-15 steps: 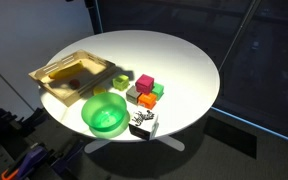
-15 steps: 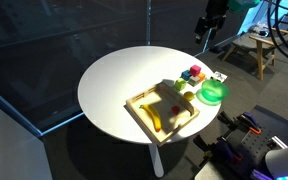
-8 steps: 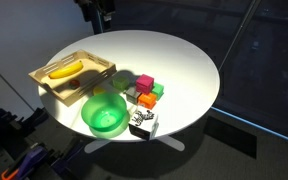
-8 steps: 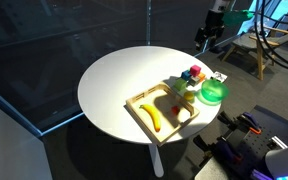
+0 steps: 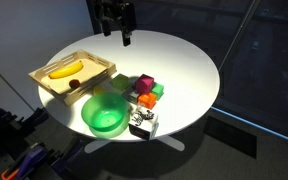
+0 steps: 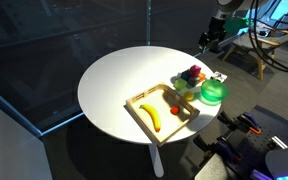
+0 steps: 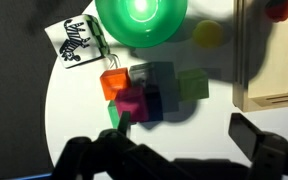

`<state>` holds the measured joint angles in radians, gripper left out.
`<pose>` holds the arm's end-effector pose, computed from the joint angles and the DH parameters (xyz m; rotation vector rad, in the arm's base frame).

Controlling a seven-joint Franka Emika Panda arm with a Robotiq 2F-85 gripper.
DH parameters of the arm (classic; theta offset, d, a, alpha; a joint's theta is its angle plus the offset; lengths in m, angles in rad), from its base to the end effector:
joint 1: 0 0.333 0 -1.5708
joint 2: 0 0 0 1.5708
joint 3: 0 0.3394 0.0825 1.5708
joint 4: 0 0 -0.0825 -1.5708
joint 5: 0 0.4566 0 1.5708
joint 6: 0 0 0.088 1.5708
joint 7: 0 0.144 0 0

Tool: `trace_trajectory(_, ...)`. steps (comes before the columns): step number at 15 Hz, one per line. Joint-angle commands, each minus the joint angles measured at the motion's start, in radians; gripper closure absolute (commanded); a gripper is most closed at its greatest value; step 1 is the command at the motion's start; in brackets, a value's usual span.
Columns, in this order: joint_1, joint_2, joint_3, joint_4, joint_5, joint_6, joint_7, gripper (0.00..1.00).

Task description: Put the pink toy block in the green bowl

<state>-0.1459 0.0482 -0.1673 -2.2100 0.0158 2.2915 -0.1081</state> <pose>0.5680 -0.1832 0.3015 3.1199 -0.3367 0.0535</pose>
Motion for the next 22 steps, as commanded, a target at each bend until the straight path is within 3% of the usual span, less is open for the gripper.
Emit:
trace_trajectory(1,-0.024,0.068,-0.005,0.066,0.025,0.015,-0.066,0.00)
trace_trajectory(13,-0.048,0.317,0.024,0.314,0.044,-0.005,-0.109,0.00)
trace_trajectory(22,-0.096,0.471,0.036,0.383,0.040,-0.004,-0.131,0.00)
